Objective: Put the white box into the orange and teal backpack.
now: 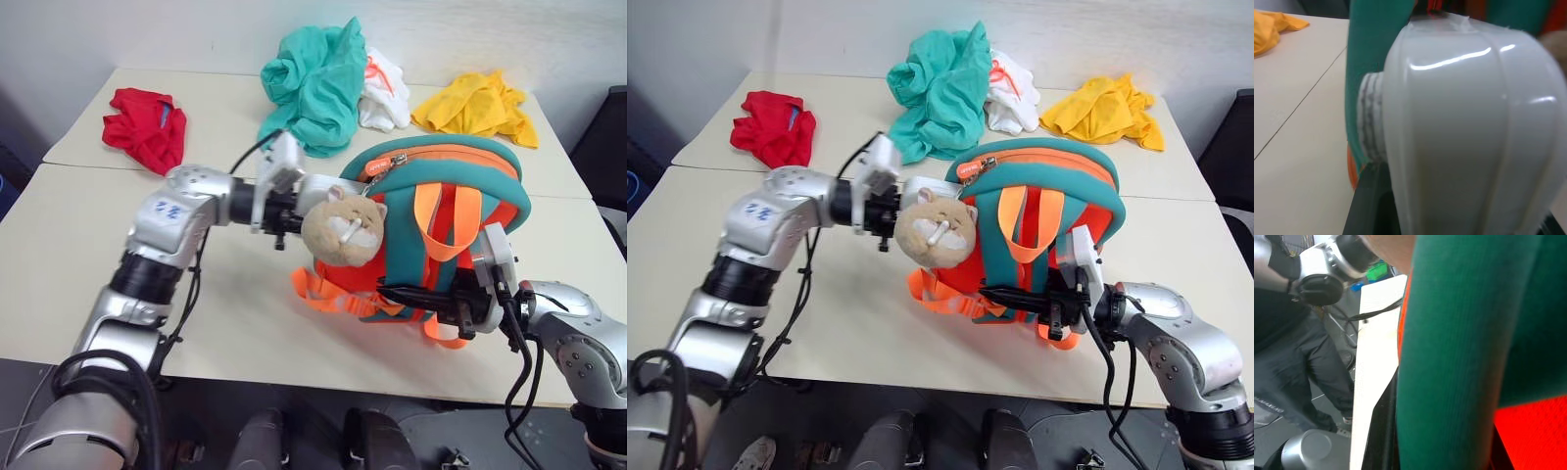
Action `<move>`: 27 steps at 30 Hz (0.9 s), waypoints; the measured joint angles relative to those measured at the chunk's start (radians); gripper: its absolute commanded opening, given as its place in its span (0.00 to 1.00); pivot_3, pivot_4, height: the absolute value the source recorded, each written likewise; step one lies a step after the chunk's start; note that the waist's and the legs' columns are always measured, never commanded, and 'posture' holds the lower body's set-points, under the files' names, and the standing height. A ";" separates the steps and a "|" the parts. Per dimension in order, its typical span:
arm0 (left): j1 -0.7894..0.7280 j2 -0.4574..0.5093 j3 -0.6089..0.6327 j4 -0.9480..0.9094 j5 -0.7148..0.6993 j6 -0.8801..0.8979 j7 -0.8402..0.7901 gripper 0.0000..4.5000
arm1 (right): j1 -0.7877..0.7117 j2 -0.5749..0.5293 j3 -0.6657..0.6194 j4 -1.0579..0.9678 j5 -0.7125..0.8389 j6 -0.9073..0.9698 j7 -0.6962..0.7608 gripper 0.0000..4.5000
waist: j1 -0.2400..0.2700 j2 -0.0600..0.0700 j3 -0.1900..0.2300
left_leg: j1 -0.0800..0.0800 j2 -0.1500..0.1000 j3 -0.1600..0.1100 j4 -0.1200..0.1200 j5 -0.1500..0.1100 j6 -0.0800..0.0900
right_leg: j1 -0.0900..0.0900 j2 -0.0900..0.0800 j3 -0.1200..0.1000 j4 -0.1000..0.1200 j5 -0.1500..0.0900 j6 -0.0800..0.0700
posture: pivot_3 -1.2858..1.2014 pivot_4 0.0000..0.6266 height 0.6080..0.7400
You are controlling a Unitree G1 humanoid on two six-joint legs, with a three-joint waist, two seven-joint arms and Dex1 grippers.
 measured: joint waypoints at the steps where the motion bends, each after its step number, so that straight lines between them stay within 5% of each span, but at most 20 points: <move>1: -0.017 -0.031 -0.008 0.036 0.013 -0.002 0.005 0.28 | 0.006 -0.002 -0.001 -0.004 0.001 0.001 0.001 0.01 | -0.002 0.000 0.000 | 0.000 0.000 0.000 0.000 0.000 0.000 | 0.000 0.000 0.000 0.000 0.000 0.000 | 0.52 0.24 1.00; 4: -0.055 -0.132 -0.011 0.154 0.064 -0.052 0.030 0.28 | 0.020 -0.003 -0.002 -0.016 0.003 0.003 -0.001 0.01 | -0.004 0.000 0.000 | 0.000 0.000 0.000 0.001 0.000 0.000 | 0.000 -0.001 0.000 0.001 0.000 0.000 | 0.52 0.24 1.00; 8: -0.045 -0.193 0.009 0.198 0.070 -0.093 0.031 0.56 | 0.032 -0.003 -0.001 -0.036 0.003 0.003 -0.015 0.01 | -0.005 0.000 0.000 | 0.000 0.000 -0.002 0.002 0.000 0.000 | 0.001 -0.005 -0.001 0.001 0.000 0.000 | 0.52 0.24 1.00; 15: 0.070 -0.038 0.118 0.082 0.002 -0.137 -0.104 0.99 | 0.048 -0.001 -0.001 -0.049 0.003 0.002 -0.050 0.01 | -0.023 0.000 0.000 | 0.000 0.002 -0.002 0.001 0.001 -0.001 | 0.000 -0.005 -0.001 0.001 0.000 0.000 | 0.52 0.24 1.00; 22: 0.173 0.233 0.247 -0.019 -0.068 -0.131 -0.298 0.99 | 0.042 0.010 -0.002 -0.050 0.005 0.002 -0.095 0.01 | -0.028 0.000 0.000 | 0.000 0.001 -0.003 0.000 0.001 -0.002 | 0.000 -0.005 -0.001 0.001 0.000 -0.001 | 0.52 0.24 1.00; 27: 0.260 0.219 0.300 -0.243 -0.170 -0.049 -0.266 0.99 | 0.007 0.014 -0.001 -0.045 0.009 0.005 -0.117 0.01 | -0.010 0.000 0.000 | -0.006 0.001 -0.010 0.007 0.000 -0.001 | 0.001 -0.007 0.002 0.000 0.000 -0.001 | 0.52 0.24 1.00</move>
